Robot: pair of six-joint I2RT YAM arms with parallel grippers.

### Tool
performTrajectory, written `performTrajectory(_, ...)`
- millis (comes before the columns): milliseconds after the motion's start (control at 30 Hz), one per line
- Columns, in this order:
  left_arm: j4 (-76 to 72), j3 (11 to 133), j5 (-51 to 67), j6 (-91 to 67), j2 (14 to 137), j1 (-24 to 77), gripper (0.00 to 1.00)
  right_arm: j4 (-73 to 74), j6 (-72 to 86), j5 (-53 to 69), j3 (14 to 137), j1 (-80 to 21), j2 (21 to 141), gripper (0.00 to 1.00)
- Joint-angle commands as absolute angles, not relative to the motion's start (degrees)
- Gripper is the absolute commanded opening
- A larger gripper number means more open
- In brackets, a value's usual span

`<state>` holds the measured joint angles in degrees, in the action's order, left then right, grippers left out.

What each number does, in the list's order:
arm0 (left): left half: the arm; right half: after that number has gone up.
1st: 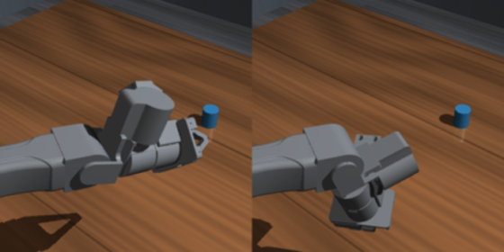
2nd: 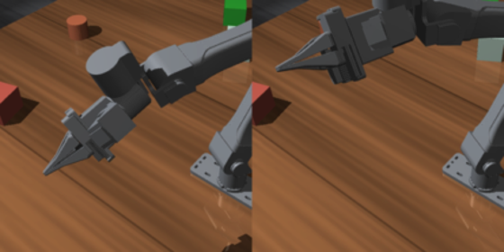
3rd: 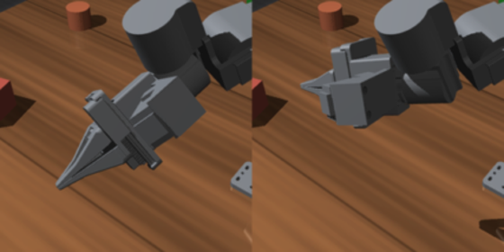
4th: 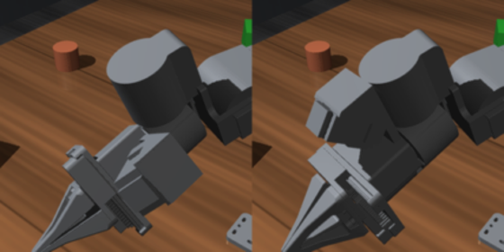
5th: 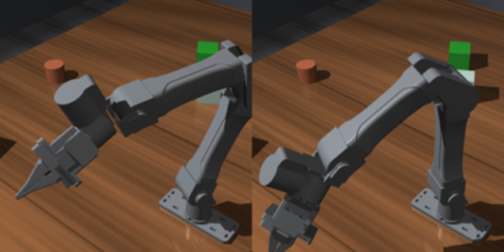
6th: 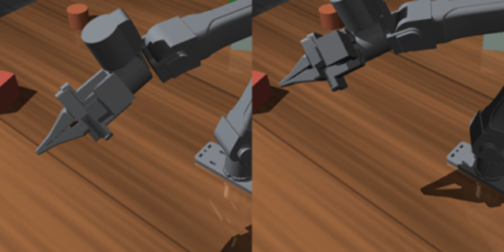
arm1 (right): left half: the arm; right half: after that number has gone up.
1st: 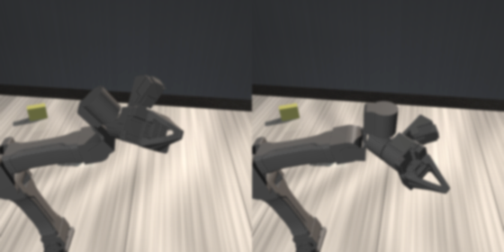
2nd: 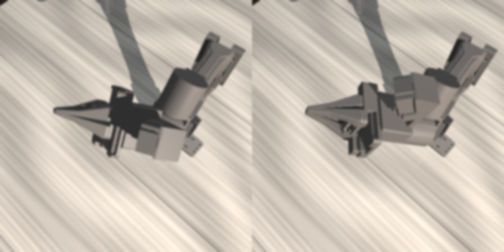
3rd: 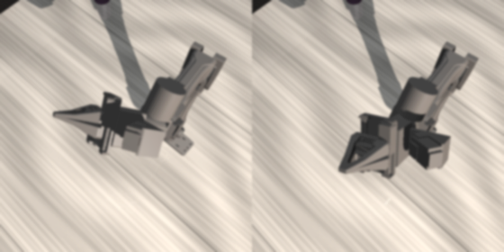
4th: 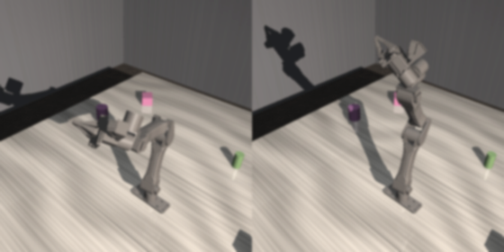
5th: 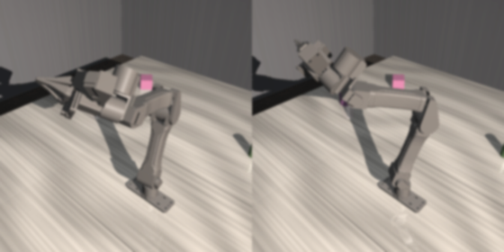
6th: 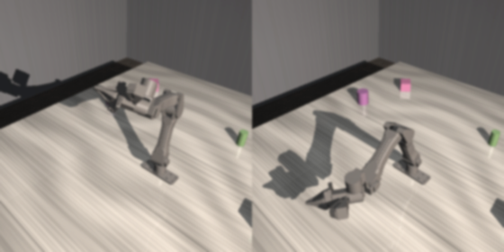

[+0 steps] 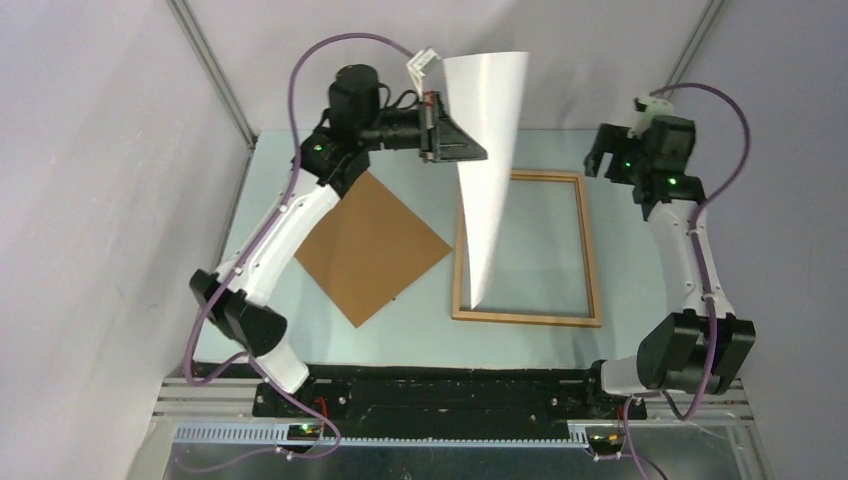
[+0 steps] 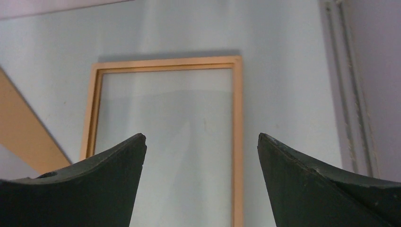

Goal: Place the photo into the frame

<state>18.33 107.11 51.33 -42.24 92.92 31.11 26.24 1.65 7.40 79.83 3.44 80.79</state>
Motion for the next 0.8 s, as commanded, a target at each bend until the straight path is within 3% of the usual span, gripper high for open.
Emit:
performTrajectory(0, 17.36, 114.32, 54.90, -45.14, 97.30, 35.30, 0.00, 23.05, 4.37, 14.22, 76.84, 9.03, 74.33, 0.91)
performTrajectory(300, 16.84, 109.40, 52.57, -43.62, 104.96, 34.34, 0.00, 22.74, 3.59, 14.82, 71.27, 13.75, 69.65, 0.91)
performTrajectory(767, 16.68, 109.99, 47.06, -38.25, 133.98, 28.81, 0.00, 23.49, 1.78, 13.66, 67.72, 14.34, 67.97, 0.90)
